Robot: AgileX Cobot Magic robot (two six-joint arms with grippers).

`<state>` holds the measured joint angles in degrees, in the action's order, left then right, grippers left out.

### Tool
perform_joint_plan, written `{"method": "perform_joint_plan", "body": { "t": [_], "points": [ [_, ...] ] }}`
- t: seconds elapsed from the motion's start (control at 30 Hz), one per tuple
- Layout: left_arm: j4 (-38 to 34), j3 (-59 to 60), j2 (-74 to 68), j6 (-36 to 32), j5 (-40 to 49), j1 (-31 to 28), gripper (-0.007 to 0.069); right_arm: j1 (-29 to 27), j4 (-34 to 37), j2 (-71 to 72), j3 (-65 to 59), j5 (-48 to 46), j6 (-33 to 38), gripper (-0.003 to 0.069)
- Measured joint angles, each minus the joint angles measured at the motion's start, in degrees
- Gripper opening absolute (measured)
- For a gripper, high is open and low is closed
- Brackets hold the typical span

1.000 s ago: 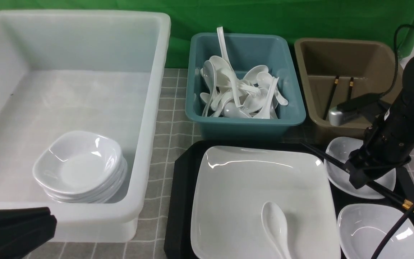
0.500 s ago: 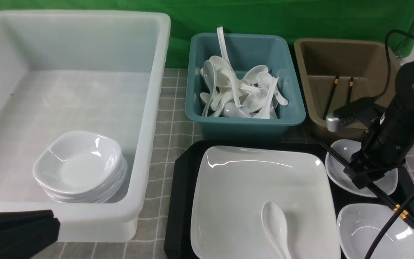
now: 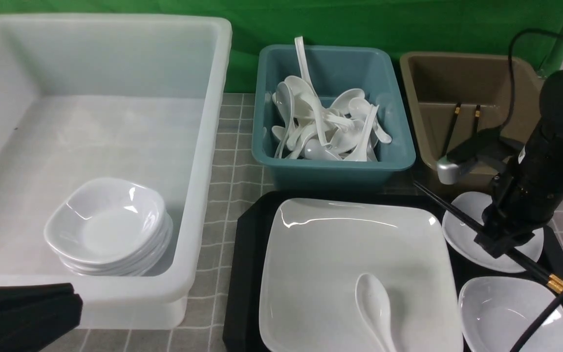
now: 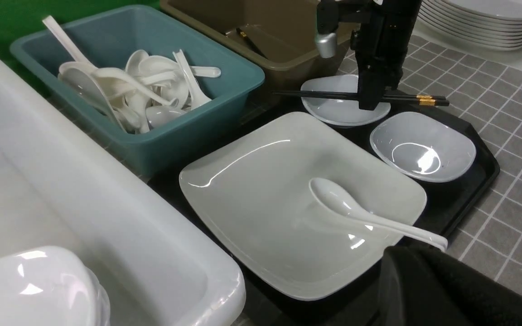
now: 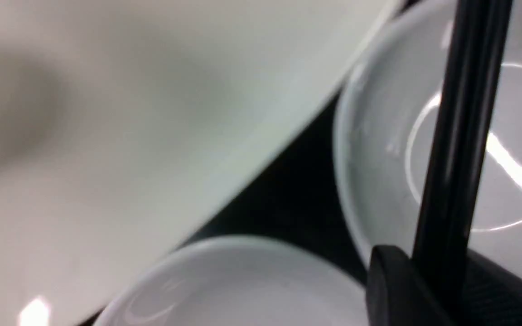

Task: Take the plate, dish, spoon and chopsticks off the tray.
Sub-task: Use the right arm to grab a pair of chopsticks from the plate, then use the right arm to put the chopsticks into the small storage box on the right

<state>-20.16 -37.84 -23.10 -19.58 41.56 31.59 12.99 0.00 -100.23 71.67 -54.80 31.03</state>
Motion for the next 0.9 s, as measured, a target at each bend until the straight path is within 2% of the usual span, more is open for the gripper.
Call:
{"method": "perform_joint_plan", "body": {
  "t": [0.13, 0.3, 0.47, 0.67, 0.73, 0.8, 0.83, 0.87, 0.9],
  "points": [
    [-0.12, 0.0, 0.0, -0.47, -4.32, 0.0, 0.0021, 5.04, 2.81, 5.8, 0.0, -3.05, 4.38, 0.0145],
    [-0.49, 0.0, 0.0, -1.42, -13.34, 0.0, 0.0021, 5.41, 6.2, 9.63, 1.43, 5.26, -0.93, 0.0145],
    [-0.49, 0.0, 0.0, -1.7, -22.07, 0.0, 0.0021, -2.45, 11.66, 4.76, 10.21, 23.93, -13.79, 0.0145],
    [-0.49, 0.0, 0.0, -1.7, -22.9, 0.0, 0.0021, -8.89, 15.49, -7.8, 20.35, 29.49, -16.98, 0.0146],
    [-0.49, 0.0, 0.0, -1.7, -22.79, 0.0, 0.0021, -9.77, 15.5, -11.86, 22.58, 28.25, -18.14, 0.0174],
    [-0.18, 0.0, 0.0, -1.7, -22.35, 0.0, 0.0021, -10.4, 15.5, -14.4, 23.44, 26.3, -18.85, 0.0272],
    [-0.1, 0.0, 0.0, -1.7, -22.35, 0.0, 0.0021, -10.4, 15.5, -14.56, 23.52, 26.3, -18.86, 0.0283],
    [0.75, 0.31, 0.0, -1.7, -22.35, 0.0, 0.0021, -10.54, 15.5, -15.12, 23.69, 24.58, -19.18, 0.0373],
    [0.9, 0.38, 0.0, -1.7, -22.35, 0.0, 0.0021, -10.54, 15.5, -15.12, 23.67, 24.33, -19.17, 0.0384]
  ]
}}
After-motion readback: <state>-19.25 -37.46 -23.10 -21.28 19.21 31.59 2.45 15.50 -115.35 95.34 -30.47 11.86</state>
